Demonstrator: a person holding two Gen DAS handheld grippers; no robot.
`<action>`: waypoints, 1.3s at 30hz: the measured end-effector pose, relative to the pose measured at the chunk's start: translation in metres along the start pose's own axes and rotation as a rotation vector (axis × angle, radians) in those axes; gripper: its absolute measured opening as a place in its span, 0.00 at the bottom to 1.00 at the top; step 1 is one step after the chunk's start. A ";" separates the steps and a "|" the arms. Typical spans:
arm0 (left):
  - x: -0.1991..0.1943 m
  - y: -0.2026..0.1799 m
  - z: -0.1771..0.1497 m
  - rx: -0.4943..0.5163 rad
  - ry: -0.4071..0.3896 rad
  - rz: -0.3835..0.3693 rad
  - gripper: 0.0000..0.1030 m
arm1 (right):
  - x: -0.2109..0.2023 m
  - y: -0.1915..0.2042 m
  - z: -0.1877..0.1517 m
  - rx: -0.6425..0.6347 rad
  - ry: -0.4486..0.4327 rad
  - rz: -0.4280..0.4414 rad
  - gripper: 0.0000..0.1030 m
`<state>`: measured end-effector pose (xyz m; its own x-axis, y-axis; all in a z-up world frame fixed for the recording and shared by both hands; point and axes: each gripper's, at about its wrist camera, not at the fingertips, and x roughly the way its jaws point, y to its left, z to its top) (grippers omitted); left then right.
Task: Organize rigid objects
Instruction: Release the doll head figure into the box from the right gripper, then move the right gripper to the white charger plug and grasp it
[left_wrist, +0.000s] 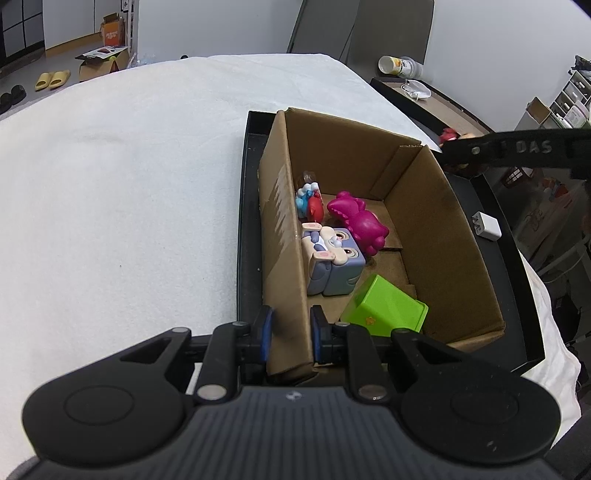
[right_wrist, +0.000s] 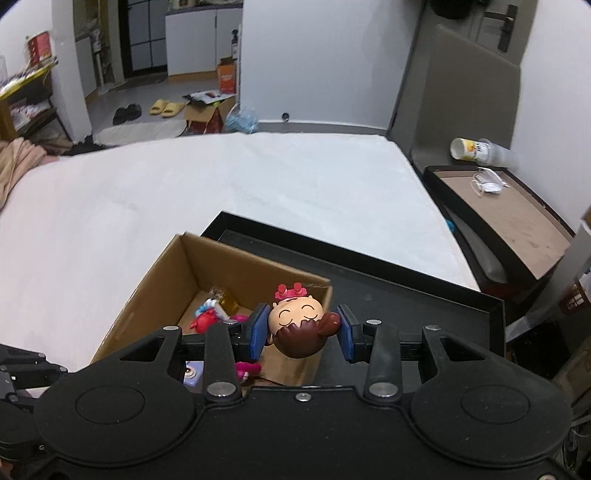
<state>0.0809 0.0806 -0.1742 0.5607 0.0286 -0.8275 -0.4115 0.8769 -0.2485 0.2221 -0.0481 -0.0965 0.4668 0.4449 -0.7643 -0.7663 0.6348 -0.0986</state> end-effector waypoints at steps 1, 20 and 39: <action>0.000 0.000 0.000 0.000 -0.001 0.000 0.18 | 0.002 0.003 0.000 -0.008 0.005 0.002 0.37; 0.000 -0.005 0.000 0.015 -0.003 0.019 0.18 | -0.012 -0.017 0.001 0.013 -0.021 -0.035 0.76; 0.001 -0.011 -0.001 0.034 -0.002 0.056 0.18 | -0.021 -0.101 -0.054 0.201 -0.015 -0.135 0.79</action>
<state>0.0851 0.0708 -0.1723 0.5388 0.0787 -0.8388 -0.4178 0.8895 -0.1849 0.2656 -0.1558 -0.1053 0.5668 0.3554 -0.7433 -0.5940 0.8014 -0.0698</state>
